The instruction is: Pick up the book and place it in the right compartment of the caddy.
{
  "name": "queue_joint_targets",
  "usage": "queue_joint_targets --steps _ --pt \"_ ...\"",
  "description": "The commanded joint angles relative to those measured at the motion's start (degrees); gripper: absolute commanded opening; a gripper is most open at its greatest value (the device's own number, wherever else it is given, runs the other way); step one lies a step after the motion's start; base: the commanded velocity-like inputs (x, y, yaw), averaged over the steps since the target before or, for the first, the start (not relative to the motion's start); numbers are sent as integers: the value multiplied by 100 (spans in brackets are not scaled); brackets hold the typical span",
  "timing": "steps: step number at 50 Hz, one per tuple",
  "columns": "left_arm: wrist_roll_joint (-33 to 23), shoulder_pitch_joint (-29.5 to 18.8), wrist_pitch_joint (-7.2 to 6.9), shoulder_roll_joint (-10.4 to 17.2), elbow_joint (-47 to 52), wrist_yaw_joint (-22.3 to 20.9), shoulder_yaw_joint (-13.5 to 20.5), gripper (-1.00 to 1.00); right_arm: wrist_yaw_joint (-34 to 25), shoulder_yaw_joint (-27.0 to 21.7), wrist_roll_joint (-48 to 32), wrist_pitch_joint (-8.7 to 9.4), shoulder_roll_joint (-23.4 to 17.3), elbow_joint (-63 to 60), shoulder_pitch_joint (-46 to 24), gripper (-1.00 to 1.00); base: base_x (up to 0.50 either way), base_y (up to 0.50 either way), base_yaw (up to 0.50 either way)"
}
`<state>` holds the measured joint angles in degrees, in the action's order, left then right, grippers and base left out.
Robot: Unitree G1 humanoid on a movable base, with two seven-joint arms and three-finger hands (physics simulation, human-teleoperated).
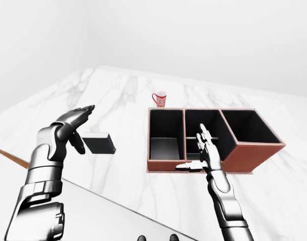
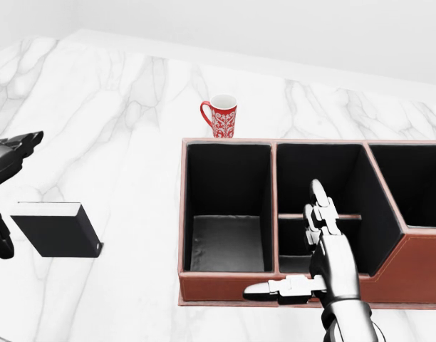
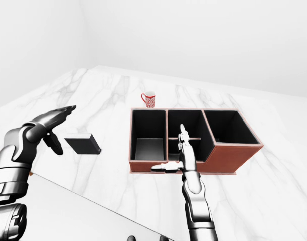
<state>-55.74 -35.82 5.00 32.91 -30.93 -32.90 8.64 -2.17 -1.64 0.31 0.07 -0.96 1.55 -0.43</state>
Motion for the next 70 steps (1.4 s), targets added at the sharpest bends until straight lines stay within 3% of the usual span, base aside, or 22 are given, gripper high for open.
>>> queue_joint_targets --steps 1,3,6,10,17,23,31,37,49,64,70 --pt "-1069 -952 0 79 -1356 1268 -392 100 -13 -3 3 -2 -2 -17 17 100 0 0 0" --pt "-1324 -1169 0 70 -1707 1669 -505 100 -13 -3 5 23 -1 -42 19 100 0 0 0" --pt "-1445 -1306 0 -22 -2029 1861 -580 100 -18 -1 6 20 -1 -47 24 100 0 0 0" --pt "-1997 -1724 0 -40 -2782 2701 -856 100 -22 0 6 48 -1 -88 37 100 0 0 0" --pt "-2204 -2098 0 -205 -3529 3238 -995 100 -24 -2 6 53 0 -81 32 100 0 0 0" --pt "-2197 -2287 0 -332 -3904 3455 -1061 100 -25 -2 6 9 1 -36 30 100 0 0 0" --pt "-2062 -2324 0 -462 -4074 3459 -1087 100 -28 -3 8 52 -2 -79 32 100 0 0 0" --pt "-1779 -2314 0 -471 -4117 3005 -1031 100 -25 -4 4 1 0 -13 22 100 0 0 0" --pt "-1400 -2437 0 -523 -4337 2504 -986 100 -17 -13 10 48 -4 -14 -10 100 0 0 0" --pt "-1146 -2425 0 -558 -4480 2275 -950 100 -4 -10 19 94 -2 -26 -30 100 0 0 0" --pt "-1015 -2342 0 -633 -4529 2214 -942 100 -8 -10 19 20 -4 55 -37 100 0 0 0"
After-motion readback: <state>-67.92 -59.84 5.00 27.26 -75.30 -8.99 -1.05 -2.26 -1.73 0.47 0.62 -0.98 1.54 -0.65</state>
